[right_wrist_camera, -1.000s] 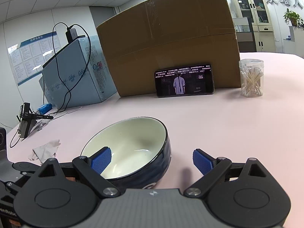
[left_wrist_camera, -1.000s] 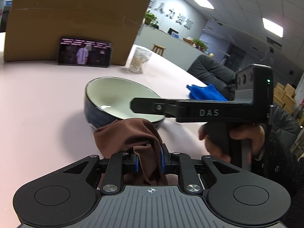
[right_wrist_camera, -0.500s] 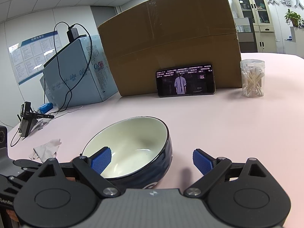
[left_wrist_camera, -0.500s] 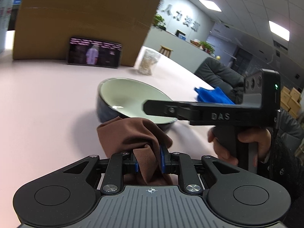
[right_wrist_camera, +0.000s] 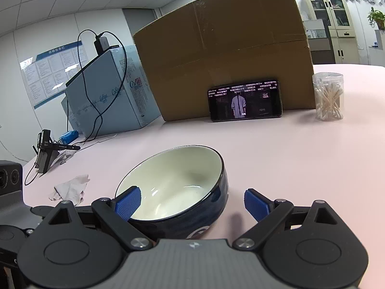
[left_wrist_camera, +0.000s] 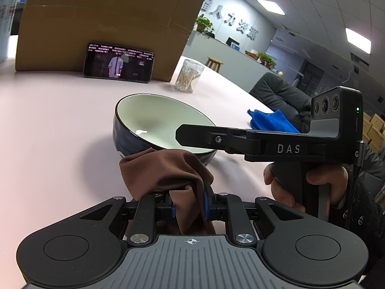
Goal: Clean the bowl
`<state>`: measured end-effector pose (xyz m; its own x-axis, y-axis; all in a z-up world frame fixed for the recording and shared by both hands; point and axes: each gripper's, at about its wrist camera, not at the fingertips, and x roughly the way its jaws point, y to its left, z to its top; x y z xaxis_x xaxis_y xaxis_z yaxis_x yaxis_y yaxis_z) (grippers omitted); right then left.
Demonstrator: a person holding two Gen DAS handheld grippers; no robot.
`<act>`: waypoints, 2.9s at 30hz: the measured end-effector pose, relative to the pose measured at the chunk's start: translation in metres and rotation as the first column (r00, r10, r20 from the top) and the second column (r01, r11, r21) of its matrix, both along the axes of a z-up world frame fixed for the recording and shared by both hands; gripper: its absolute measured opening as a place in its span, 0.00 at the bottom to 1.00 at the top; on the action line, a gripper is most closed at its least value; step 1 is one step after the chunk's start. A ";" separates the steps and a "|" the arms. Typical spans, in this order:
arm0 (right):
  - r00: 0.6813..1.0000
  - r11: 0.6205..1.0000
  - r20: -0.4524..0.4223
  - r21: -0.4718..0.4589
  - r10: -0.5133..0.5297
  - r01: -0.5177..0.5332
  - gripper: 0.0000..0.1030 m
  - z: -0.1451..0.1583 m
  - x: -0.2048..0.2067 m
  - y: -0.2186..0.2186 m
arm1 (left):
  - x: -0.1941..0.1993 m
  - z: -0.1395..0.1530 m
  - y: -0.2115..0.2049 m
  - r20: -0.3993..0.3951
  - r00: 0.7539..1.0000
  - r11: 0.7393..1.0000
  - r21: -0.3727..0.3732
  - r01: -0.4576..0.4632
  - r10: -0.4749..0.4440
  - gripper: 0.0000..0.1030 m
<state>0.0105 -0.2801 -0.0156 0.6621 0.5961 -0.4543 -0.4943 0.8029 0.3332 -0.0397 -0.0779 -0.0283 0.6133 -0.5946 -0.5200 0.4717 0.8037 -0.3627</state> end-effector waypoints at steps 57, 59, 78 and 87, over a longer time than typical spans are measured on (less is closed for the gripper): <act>0.994 0.997 -0.105 0.075 -0.001 0.009 0.92 -0.011 0.012 -0.009 | 0.008 0.003 0.017 -0.032 0.999 0.997 -0.081 0.006 -0.008 0.17; 0.994 0.997 -0.106 0.078 0.003 0.006 0.92 -0.011 0.012 -0.009 | 0.009 0.001 0.016 -0.041 0.999 0.997 -0.079 0.002 -0.005 0.17; 0.991 0.996 -0.120 0.070 0.062 -0.054 0.92 -0.007 0.027 -0.001 | 0.007 0.002 0.016 -0.043 0.999 0.998 -0.059 -0.034 0.032 0.17; 0.996 1.000 -0.090 0.017 0.022 -0.021 0.92 -0.010 0.035 0.003 | 0.004 0.002 0.023 -0.038 0.995 0.992 -0.083 -0.100 0.097 0.17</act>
<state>0.0457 -0.2772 -0.0252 0.6059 0.6175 -0.5016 -0.4789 0.7865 0.3899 -0.0352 -0.0551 -0.0259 0.6539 -0.5753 -0.4913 0.3785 0.8111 -0.4460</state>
